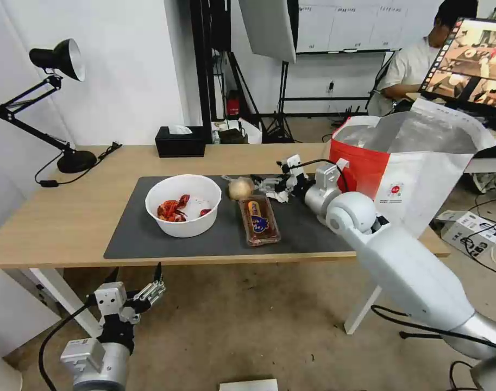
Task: Pick up the trash from the table and place it into the takeout bag.
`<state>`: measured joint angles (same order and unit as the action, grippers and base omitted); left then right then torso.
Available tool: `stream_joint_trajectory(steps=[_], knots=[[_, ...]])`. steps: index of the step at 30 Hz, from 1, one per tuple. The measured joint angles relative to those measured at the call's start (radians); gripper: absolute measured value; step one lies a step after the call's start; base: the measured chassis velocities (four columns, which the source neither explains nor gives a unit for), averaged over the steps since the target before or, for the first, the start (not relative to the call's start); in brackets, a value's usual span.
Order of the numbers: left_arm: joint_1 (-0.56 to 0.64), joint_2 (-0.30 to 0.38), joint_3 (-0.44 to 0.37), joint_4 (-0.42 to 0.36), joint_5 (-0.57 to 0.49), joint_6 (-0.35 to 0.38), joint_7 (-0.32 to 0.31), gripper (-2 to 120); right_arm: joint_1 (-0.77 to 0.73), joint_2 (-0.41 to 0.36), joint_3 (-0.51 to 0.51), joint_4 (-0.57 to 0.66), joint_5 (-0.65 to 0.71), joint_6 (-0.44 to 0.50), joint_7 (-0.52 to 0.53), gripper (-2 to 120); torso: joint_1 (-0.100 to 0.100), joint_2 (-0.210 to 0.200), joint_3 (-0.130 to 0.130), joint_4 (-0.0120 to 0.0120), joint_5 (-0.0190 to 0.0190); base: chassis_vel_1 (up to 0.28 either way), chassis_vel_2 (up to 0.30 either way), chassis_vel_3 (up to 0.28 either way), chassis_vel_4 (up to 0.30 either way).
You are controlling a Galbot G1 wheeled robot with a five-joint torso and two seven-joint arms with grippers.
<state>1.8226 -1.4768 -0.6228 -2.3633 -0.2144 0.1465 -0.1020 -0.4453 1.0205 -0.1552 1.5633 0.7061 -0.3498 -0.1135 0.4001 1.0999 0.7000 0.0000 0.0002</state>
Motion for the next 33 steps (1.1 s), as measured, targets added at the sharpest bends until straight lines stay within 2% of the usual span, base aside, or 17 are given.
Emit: stream_joint_trajectory(steps=[1, 6, 7, 9, 10, 17, 18, 21, 22, 25, 26, 27, 33], knots=[[0.000, 0.000, 0.000, 0.000, 0.000, 0.000, 0.000, 100, 0.000, 0.000, 0.000, 0.000, 0.000, 0.000, 0.000, 94, 0.000, 0.000, 0.000, 0.0000, 0.0000, 0.000, 0.000, 0.000, 0.000], [0.002, -0.001, -0.003, -0.005, -0.001, 0.000, 0.000, 100, 0.007, 0.035, -0.039, -0.061, -0.004, 0.040, -0.032, 75, 0.000, 0.000, 0.000, 0.0000, -0.0002, 0.000, 0.000, 0.000, 0.000], [0.002, -0.001, -0.003, -0.005, -0.001, 0.000, 0.000, 100, 0.007, 0.035, -0.039, -0.061, -0.004, 0.040, -0.032, 75, 0.000, 0.000, 0.000, 0.0000, -0.0002, 0.000, 0.000, 0.000, 0.000], [0.002, -0.001, -0.003, -0.006, -0.001, 0.000, 0.000, 100, 0.010, 0.051, -0.057, -0.097, -0.012, 0.055, -0.054, 63, 0.000, 0.000, 0.000, 0.0001, -0.0003, 0.000, 0.000, 0.000, 0.000], [0.002, -0.001, -0.003, -0.006, -0.001, 0.000, 0.000, 100, 0.010, 0.051, -0.057, -0.097, -0.012, 0.055, -0.054, 63, 0.000, 0.000, 0.000, 0.0001, -0.0003, 0.000, 0.000, 0.000, 0.000], [0.005, 0.001, -0.001, -0.006, -0.001, 0.000, 0.000, 100, -0.019, 0.072, -0.060, -0.162, -0.021, 0.059, -0.105, 32, 0.000, 0.000, 0.000, 0.0000, -0.0002, 0.000, 0.000, 0.000, 0.000], [0.005, 0.001, -0.001, -0.006, -0.001, 0.000, 0.000, 100, -0.019, 0.072, -0.060, -0.162, -0.021, 0.059, -0.105, 32, 0.000, 0.000, 0.000, 0.0000, -0.0002, 0.000, 0.000, 0.000, 0.000], [0.003, 0.005, -0.002, -0.006, -0.002, 0.000, 0.000, 100, -0.035, 0.073, -0.054, -0.173, -0.020, 0.059, -0.116, 18, 0.000, 0.000, 0.000, 0.0000, -0.0002, 0.000, 0.000, 0.000, 0.000], [0.003, 0.005, -0.002, -0.006, -0.002, 0.000, 0.000, 100, -0.035, 0.073, -0.054, -0.173, -0.020, 0.059, -0.116, 18, 0.000, 0.000, 0.000, 0.0000, -0.0002, 0.000, 0.000, 0.000, 0.000], [0.002, 0.007, -0.001, -0.005, -0.004, 0.001, 0.001, 100, -0.041, 0.073, -0.050, -0.178, -0.019, 0.060, -0.121, 5, 0.000, 0.000, 0.000, 0.0000, -0.0002, 0.000, 0.000, 0.000, 0.000], [0.002, 0.007, -0.001, -0.005, -0.004, 0.001, 0.001, 100, -0.041, 0.073, -0.050, -0.178, -0.019, 0.060, -0.121, 5, 0.000, 0.000, 0.000, 0.0000, -0.0002, 0.000, 0.000, 0.000, 0.000], [0.001, 0.008, 0.000, -0.003, -0.004, 0.001, 0.001, 100, -0.042, 0.074, -0.050, -0.178, -0.018, 0.060, -0.121, 0, 0.000, 0.000, 0.000, 0.0000, -0.0002, 0.000, 0.000, 0.000, 0.000], [-0.009, 0.016, 0.006, 0.005, -0.023, 0.002, 0.002, 100, -0.048, 0.080, -0.045, -0.179, -0.015, 0.062, -0.119, 0, 0.000, 0.000, 0.000, 0.0000, -0.0002, 0.000, 0.000, 0.000, 0.000]])
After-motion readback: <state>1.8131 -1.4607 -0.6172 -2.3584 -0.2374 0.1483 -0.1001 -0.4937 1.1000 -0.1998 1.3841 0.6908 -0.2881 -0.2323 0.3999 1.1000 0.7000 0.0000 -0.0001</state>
